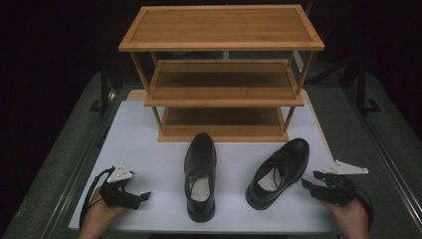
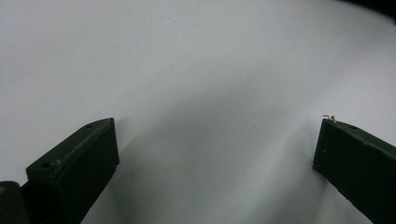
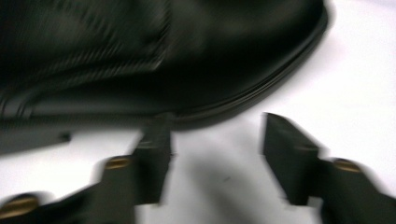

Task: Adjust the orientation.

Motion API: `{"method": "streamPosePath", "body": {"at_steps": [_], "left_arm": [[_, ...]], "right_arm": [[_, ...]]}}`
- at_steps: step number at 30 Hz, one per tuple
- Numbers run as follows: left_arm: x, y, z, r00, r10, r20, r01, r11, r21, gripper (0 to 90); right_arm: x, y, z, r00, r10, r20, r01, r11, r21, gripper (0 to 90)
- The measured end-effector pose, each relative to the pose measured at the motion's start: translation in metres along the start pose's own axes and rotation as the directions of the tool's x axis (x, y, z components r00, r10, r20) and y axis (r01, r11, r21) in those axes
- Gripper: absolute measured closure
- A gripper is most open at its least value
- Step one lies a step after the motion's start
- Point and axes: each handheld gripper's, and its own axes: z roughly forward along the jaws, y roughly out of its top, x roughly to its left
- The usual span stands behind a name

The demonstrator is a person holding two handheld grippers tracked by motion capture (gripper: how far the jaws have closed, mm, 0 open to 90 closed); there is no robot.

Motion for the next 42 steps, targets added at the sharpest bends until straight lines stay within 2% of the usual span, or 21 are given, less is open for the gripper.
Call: {"method": "streamPosePath", "body": {"at_steps": [1, 2, 3, 4, 5, 6, 7, 12, 14, 16, 19, 21, 23, 24, 29, 32, 42], "left_arm": [[0.0, 0.0, 0.0, 1.0, 0.0, 0.0, 0.0, 1.0, 0.0, 0.0], [0.0, 0.0, 0.0, 1.0, 0.0, 0.002, 0.0, 1.0, 0.001, 0.0], [0.0, 0.0, 0.0, 1.0, 0.0, 0.002, 0.0, 1.0, 0.0, 0.0], [0.0, 0.0, 0.0, 1.0, 0.0, 0.003, 0.0, 1.0, 0.0, 0.0], [0.0, 0.0, 0.0, 1.0, 0.0, 0.003, 0.0, 1.0, 0.0, 0.0], [0.0, 0.0, 0.0, 1.0, 0.0, 0.002, 0.0, 1.0, 0.0, 0.0], [0.0, 0.0, 0.0, 1.0, 0.0, 0.002, 0.0, 1.0, 0.0, 0.0], [0.0, 0.0, 0.0, 1.0, 0.0, 0.003, 0.0, 1.0, 0.0, 0.0], [0.0, 0.0, 0.0, 1.0, -0.001, 0.003, 0.001, 1.0, 0.0, 0.0], [0.0, 0.0, 0.0, 1.0, 0.0, 0.003, 0.0, 1.0, 0.0, 0.0], [0.0, 0.0, 0.0, 1.0, -0.002, 0.002, 0.002, 1.0, -0.002, 0.0], [0.0, 0.0, 0.0, 1.0, -0.002, 0.003, 0.002, 1.0, 0.0, 0.0], [0.0, 0.0, 0.0, 1.0, -0.002, 0.003, 0.002, 1.0, -0.001, 0.0], [0.0, 0.0, 0.0, 1.0, -0.002, 0.003, 0.002, 1.0, -0.001, 0.0], [0.001, 0.0, 0.0, 1.0, -0.003, 0.005, 0.003, 1.0, 0.003, 0.0], [0.001, 0.0, 0.0, 1.0, -0.002, 0.004, 0.002, 1.0, 0.002, 0.0], [0.001, 0.0, 0.0, 1.0, -0.003, 0.005, 0.003, 1.0, 0.003, 0.0]], "right_arm": [[-0.004, 0.005, -0.002, 0.9998, 0.014, 0.012, -0.014, 1.0, -0.018, 68.0], [-0.004, 0.005, -0.002, 0.9998, 0.014, 0.012, -0.014, 1.0, -0.018, 68.0], [-0.006, 0.007, -0.003, 0.9998, 0.013, 0.017, -0.012, 0.999, -0.03, 73.7], [-0.011, 0.013, -0.001, 0.9997, 0.023, 0.011, -0.022, 0.999, -0.046, 85.2], [-0.011, 0.013, -0.001, 0.9997, 0.023, 0.011, -0.022, 0.999, -0.046, 85.2], [-0.019, 0.021, 0.002, 0.9994, 0.032, 0.015, -0.031, 0.998, -0.05, 89.6], [-0.019, 0.021, 0.002, 0.9994, 0.032, 0.015, -0.031, 0.998, -0.05, 89.6], [-0.043, 0.037, 0.015, 0.9973, 0.073, -0.004, -0.074, 0.995, -0.063, 89.8], [-0.049, 0.045, 0.026, 0.9989, 0.044, 0.017, -0.043, 0.997, -0.057, 89.9], [-0.051, 0.048, 0.029, 0.9991, 0.037, 0.023, -0.035, 0.997, -0.061, 89.9], [-0.063, 0.057, 0.042, 0.9992, 0.035, 0.021, -0.034, 0.997, -0.075, 89.9], [-0.065, 0.059, 0.045, 0.9991, 0.035, 0.024, -0.033, 0.996, -0.08, 89.9], [-0.07, 0.064, 0.053, 0.9985, 0.031, 0.046, -0.028, 0.997, -0.077, 89.9], [-0.075, 0.068, 0.06, 0.9979, 0.038, 0.052, -0.033, 0.995, -0.092, 89.9], [-0.083, 0.073, 0.076, 0.9979, 0.034, 0.056, -0.03, 0.997, -0.072, 89.9], [-0.087, 0.07, 0.084, 0.9978, 0.05, 0.042, -0.047, 0.997, -0.069, 90.0], [-0.088, 0.063, 0.084, 0.9968, 0.079, 0.015, -0.077, 0.995, -0.066, 90.0]]}}
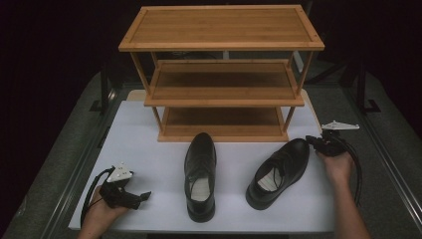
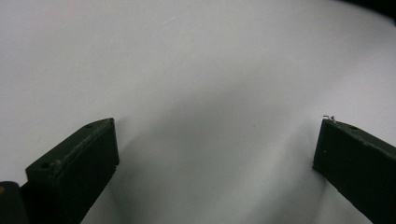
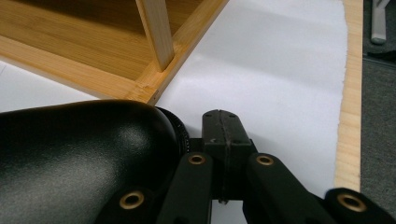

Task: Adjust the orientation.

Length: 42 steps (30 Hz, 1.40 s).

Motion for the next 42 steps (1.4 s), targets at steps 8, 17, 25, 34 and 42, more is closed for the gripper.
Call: {"method": "streamPosePath", "body": {"at_steps": [8, 17, 25, 34, 42], "left_arm": [[0.0, 0.0, 0.0, 1.0, 0.0, 0.0, 0.0, 1.0, -0.001, 0.0], [0.0, 0.0, 0.0, 1.0, 0.0, -0.001, 0.0, 1.0, -0.001, 0.0], [0.0, 0.0, 0.0, 1.0, 0.001, -0.001, -0.001, 1.0, -0.002, 0.0], [0.0, 0.0, 0.0, 1.0, -0.001, 0.0, 0.001, 1.0, 0.0, 0.0], [0.0, 0.0, 0.0, 1.0, 0.002, 0.0, -0.002, 1.0, 0.001, 0.0]], "right_arm": [[0.012, -0.001, -0.002, 0.9997, -0.019, -0.014, 0.019, 1.0, 0.016, 90.0], [0.033, -0.002, -0.001, 0.9984, -0.027, -0.049, 0.028, 0.999, 0.024, 90.0], [0.049, -0.001, -0.001, 0.997, -0.042, -0.065, 0.045, 0.998, 0.038, 90.0], [0.049, -0.009, -0.032, 0.9975, -0.039, -0.059, 0.039, 0.999, -0.01, 89.9], [0.061, -0.033, -0.067, 0.9961, -0.037, -0.08, 0.034, 0.999, -0.033, 89.9]]}}
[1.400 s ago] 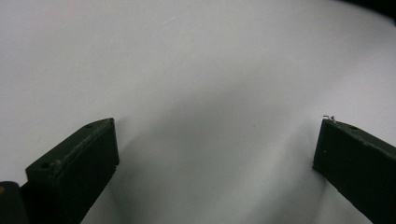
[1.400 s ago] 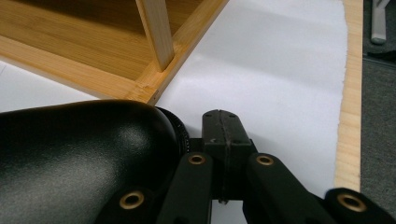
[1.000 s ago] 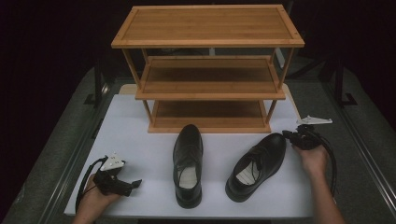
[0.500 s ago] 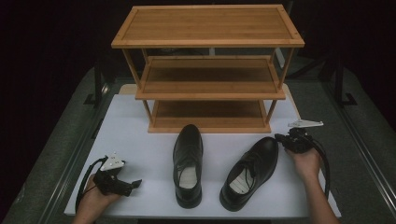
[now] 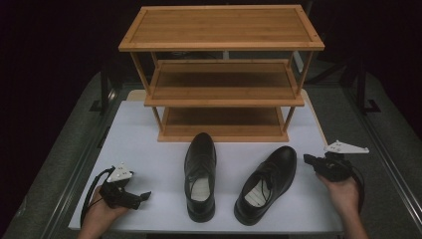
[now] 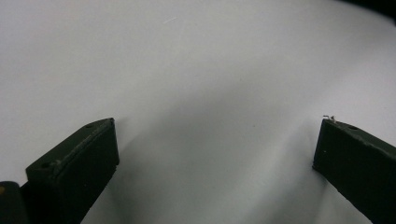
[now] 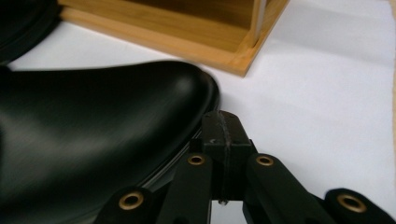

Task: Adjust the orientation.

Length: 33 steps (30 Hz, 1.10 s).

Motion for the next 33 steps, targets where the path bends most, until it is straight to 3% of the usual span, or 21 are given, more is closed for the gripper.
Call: {"method": "streamPosePath", "body": {"at_steps": [7, 16, 24, 33], "left_arm": [[0.0, 0.0, 0.0, 1.0, 0.0, 0.0, 0.0, 1.0, -0.001, 0.0], [0.0, 0.0, 0.0, 1.0, 0.0, 0.0, 0.0, 1.0, -0.001, 0.0], [0.0, 0.0, 0.0, 1.0, 0.0, 0.0, 0.0, 1.0, -0.001, 0.0], [0.0, 0.0, 0.0, 1.0, -0.001, 0.0, 0.001, 1.0, -0.001, 0.0]], "right_arm": [[0.013, -0.015, -0.013, 0.9997, -0.018, -0.016, 0.018, 1.0, 0.005, 89.8], [0.04, -0.037, -0.029, 0.9963, -0.022, -0.083, 0.022, 1.0, 0.009, 89.9], [0.059, -0.047, -0.031, 0.9888, -0.04, -0.144, 0.043, 0.999, 0.019, 89.9], [0.072, -0.049, -0.021, 0.9764, -0.07, -0.204, 0.08, 0.996, 0.039, 89.9]]}}
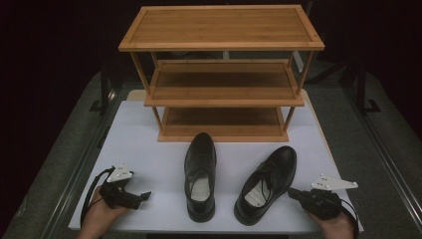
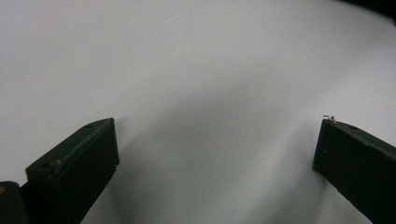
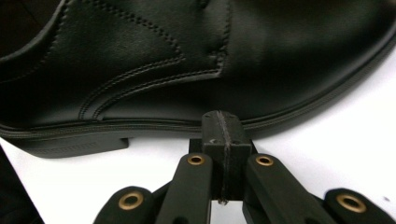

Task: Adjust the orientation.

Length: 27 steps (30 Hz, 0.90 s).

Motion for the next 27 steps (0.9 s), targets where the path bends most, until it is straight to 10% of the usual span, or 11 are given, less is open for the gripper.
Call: {"method": "streamPosePath", "body": {"at_steps": [27], "left_arm": [[0.0, 0.0, 0.0, 1.0, -0.001, 0.001, 0.001, 1.0, 0.001, 0.0]], "right_arm": [[0.007, 0.009, 0.024, 0.9974, -0.027, -0.066, 0.03, 0.998, 0.047, 89.9]]}}
